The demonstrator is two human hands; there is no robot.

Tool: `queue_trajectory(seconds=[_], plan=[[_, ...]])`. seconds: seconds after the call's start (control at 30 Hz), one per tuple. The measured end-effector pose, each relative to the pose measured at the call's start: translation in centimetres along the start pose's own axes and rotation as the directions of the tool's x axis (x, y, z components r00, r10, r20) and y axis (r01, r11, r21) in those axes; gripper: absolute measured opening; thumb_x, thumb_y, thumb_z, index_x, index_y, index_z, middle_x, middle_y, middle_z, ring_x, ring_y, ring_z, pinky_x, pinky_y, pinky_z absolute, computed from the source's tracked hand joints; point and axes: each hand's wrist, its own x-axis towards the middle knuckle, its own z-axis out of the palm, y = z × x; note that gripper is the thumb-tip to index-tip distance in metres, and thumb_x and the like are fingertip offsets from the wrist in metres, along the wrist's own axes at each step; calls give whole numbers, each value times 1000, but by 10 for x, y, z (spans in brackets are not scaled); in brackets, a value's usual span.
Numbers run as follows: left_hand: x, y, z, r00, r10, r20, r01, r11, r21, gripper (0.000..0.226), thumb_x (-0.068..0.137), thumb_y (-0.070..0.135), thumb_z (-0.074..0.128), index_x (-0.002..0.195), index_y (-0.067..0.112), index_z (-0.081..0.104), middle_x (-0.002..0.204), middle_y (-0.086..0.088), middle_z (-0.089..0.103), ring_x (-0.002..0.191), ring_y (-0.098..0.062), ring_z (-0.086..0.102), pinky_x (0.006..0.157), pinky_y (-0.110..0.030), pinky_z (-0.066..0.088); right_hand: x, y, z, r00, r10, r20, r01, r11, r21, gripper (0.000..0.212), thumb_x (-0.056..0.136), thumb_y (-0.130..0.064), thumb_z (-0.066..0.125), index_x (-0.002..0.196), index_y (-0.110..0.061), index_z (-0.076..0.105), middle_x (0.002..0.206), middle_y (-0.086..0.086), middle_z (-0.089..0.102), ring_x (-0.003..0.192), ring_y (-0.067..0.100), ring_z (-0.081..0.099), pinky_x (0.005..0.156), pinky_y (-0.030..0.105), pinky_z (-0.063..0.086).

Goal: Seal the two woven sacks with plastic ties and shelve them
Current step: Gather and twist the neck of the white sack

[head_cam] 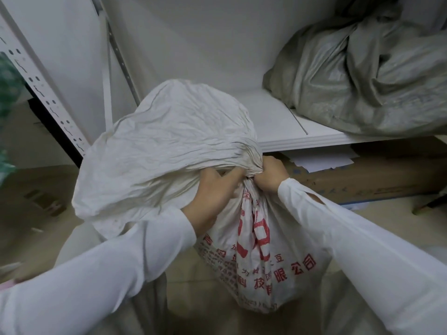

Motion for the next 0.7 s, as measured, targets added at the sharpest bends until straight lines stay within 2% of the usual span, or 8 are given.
queue_trajectory(seconds=[0.1,0.2,0.3,0.33,0.43,0.53,0.6,0.7], plan=[[12,10,5,992,-118,-39,109,977,-182,8,86,15,65,81,8,67,69,1,63,59,-9,57,63,-24,47,-6,-7,2,998,-51,-32,49,998,-37,20,85,-9,49,96,-3,65,100,16,67,94,35,61,76,34,48],[35,9,10,971,-224,-80,188,930,-317,27,90,24,61,108,5,68,98,-5,74,83,-17,70,70,-27,55,-9,-7,3,992,-120,-31,118,991,-57,20,81,-6,51,99,-1,60,107,18,62,105,34,53,76,28,38],[52,6,11,937,-344,-68,283,856,-433,29,98,20,47,116,4,62,100,-11,70,81,-21,66,66,-28,53,-7,-4,0,980,-196,-25,195,980,-49,21,70,-18,59,88,-7,59,105,16,58,105,33,51,77,25,30],[56,4,10,922,-385,-37,323,817,-477,27,99,17,43,116,4,60,99,-13,68,82,-23,65,71,-32,54,-6,-4,-3,980,-200,-12,200,980,-11,26,64,-25,61,84,-8,59,103,13,59,103,31,52,77,25,32],[65,-3,0,890,-445,97,414,704,-577,34,100,11,37,124,-3,56,120,-21,63,110,-34,61,100,-45,48,-7,-8,-17,985,-148,87,118,953,281,50,61,-22,80,107,-12,64,109,1,65,103,18,60,80,20,45],[64,-10,-10,865,-459,206,486,657,-576,36,99,8,35,127,-5,55,124,-22,63,111,-34,61,97,-43,49,-11,-15,-23,984,-119,133,1,747,665,71,59,-20,85,124,-14,56,116,-1,68,106,14,65,90,27,51],[64,-16,-15,840,-471,269,537,653,-534,36,98,5,35,126,-4,56,125,-24,62,113,-34,61,96,-43,49,-11,-20,-23,995,-67,79,-21,622,783,71,64,-13,86,127,-10,55,117,3,69,106,17,67,88,29,55],[67,-19,-21,819,-471,327,570,726,-384,33,98,9,43,126,2,59,125,-17,64,118,-30,60,104,-42,45,-14,-27,-23,1000,5,-21,14,606,795,49,73,-4,79,119,-1,62,111,10,71,102,22,68,82,30,57]])
